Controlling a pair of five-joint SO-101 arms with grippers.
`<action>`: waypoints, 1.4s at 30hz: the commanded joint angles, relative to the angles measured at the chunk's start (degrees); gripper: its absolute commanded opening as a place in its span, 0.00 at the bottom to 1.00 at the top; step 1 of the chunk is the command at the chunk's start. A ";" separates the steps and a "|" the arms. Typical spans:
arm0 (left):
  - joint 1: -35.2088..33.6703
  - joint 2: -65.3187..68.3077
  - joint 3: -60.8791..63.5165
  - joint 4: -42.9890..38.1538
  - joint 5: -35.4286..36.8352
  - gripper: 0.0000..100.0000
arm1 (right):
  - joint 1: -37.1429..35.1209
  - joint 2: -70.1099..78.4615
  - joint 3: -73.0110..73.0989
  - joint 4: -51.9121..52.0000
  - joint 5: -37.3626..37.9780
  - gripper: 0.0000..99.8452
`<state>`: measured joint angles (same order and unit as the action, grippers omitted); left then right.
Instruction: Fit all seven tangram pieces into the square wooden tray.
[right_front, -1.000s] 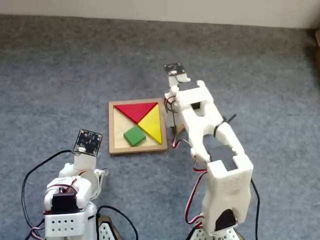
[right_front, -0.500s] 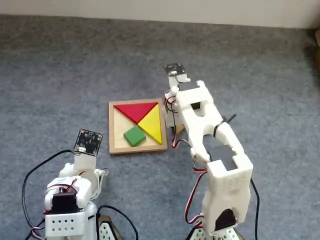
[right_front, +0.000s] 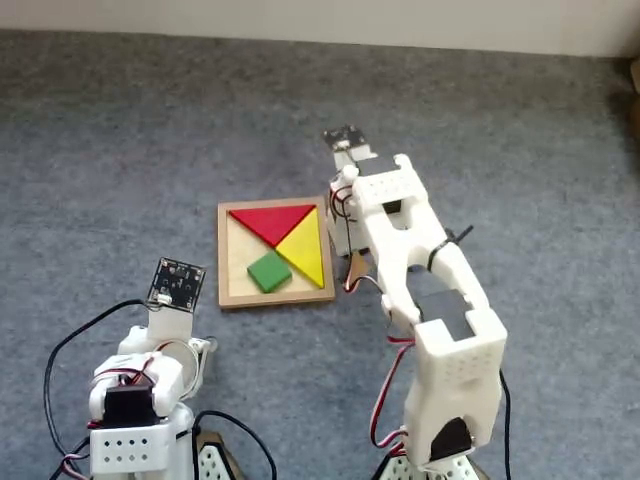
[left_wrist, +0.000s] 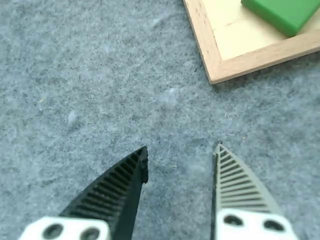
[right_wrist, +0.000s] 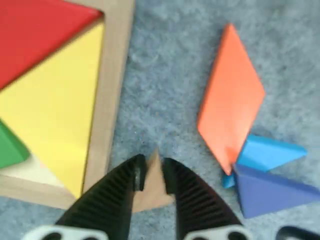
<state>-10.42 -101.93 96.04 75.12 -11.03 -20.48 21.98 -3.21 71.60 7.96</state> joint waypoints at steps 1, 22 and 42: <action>-0.31 -2.42 1.10 0.35 0.35 0.21 | -0.66 -8.13 -1.89 0.48 0.88 0.01; -0.31 -2.42 1.10 0.35 0.35 0.21 | -6.11 -13.58 0.66 8.22 -17.93 0.17; -0.31 -2.42 1.10 0.35 0.35 0.21 | -3.30 -1.36 6.64 0.75 -19.60 0.17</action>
<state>-10.42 -101.93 96.04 75.12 -11.03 -25.23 20.75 3.82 72.75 -10.95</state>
